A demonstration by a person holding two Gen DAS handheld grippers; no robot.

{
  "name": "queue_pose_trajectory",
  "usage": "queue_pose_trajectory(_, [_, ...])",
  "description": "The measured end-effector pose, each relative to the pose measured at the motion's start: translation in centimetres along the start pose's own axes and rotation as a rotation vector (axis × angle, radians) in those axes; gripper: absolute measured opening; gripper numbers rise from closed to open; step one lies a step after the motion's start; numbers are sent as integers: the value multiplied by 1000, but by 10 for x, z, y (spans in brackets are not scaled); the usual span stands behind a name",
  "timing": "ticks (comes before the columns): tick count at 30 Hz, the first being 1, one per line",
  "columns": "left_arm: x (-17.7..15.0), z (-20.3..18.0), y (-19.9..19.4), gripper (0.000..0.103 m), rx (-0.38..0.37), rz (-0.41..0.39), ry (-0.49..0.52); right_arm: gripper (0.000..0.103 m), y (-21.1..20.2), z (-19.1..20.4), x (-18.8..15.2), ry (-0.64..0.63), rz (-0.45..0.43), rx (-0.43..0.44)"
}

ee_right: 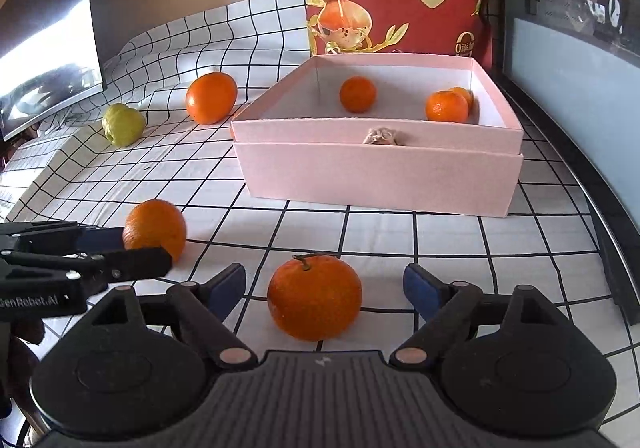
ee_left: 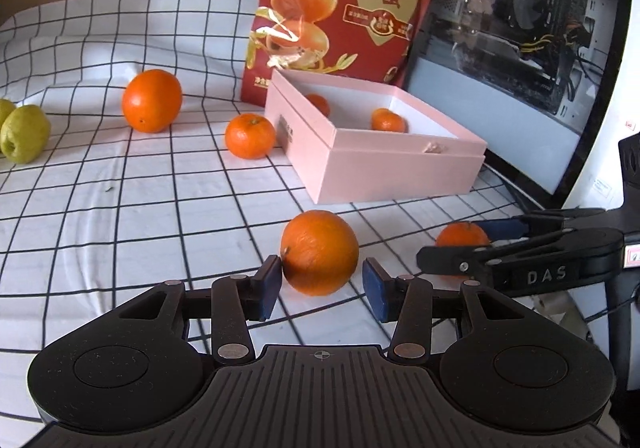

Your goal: Organize fruits

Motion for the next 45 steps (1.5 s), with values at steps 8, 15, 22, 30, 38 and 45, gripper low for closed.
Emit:
queue_pose_trajectory(8, [15,-2,-17,48,-34,-48,-17,87,-4,-6,-1,29,-18,51])
queue_pose_trajectory(15, [61,8,18,48,57,-129,34,87,-4,-4,-2,29,-20,45])
queue_pose_trajectory(22, [98,17,92,48,136,-70,129,87,-4,-4,-2,23,-19,40])
queue_pose_trajectory(30, [108,24,124,53,88,-14,68,87,-4,-3,-2,15,-16,51])
queue_pose_trajectory(38, [105,38,139,54,-29,42,-64,88,-3,-3,-2,13,-16,51])
queue_pose_trajectory(45, [90,53,113,53,-51,27,-110,88,-3,-3,-2,20,-20,60])
Point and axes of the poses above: each gripper's, at about its wrist camera, not at the fingertips, and y roughly the way its jaws point, z to its left, x to its top, the point moved 2 cm from there along y, roughly the way its jaws point, and after that the axes turned 14 degrees about x, right-handed, at the moved point
